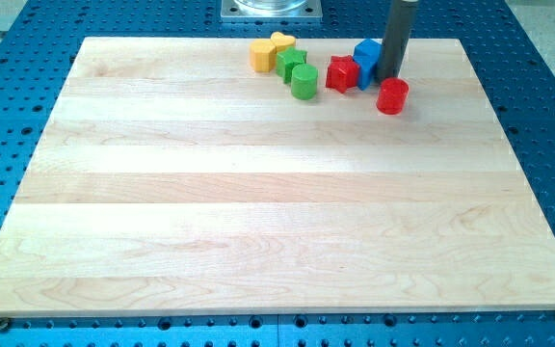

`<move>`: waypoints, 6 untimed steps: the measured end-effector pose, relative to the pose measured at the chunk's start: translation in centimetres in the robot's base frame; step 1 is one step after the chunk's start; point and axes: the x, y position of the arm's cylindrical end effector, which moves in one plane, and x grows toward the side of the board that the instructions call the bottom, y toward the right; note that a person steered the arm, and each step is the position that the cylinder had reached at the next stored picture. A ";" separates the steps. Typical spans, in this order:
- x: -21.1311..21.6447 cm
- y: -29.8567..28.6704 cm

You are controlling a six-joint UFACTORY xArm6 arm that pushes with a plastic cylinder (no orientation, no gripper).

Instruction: Separate the blue blocks red star from the red circle

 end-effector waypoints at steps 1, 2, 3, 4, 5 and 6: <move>-3.9 2.6; -3.9 -0.1; -3.9 -3.0; -4.0 -1.6; -0.8 0.6; -0.5 -0.6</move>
